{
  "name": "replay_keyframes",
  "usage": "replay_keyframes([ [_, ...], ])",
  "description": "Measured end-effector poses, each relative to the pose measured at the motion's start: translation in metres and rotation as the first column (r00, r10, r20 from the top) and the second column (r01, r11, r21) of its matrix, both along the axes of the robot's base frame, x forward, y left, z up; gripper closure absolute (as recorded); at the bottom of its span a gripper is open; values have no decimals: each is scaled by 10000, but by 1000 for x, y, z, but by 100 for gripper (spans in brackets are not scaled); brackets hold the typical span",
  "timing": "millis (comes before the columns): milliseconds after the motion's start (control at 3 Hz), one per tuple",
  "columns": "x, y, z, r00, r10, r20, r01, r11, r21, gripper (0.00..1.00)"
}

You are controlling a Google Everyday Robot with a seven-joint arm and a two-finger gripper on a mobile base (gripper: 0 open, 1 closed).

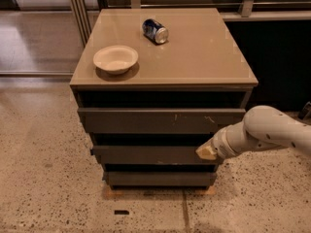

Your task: Close top drawer

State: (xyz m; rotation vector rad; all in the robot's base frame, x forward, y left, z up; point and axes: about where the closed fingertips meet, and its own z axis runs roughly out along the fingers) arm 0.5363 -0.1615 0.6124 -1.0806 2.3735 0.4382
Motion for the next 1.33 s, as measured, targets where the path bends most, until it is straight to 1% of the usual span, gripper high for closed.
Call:
replay_keyframes([
  [333,-8,0,-1,9996,50,-273,-47,10000,86,82],
  [1333,-7,0,-1,9997,48,-257,-45,10000,82,12],
])
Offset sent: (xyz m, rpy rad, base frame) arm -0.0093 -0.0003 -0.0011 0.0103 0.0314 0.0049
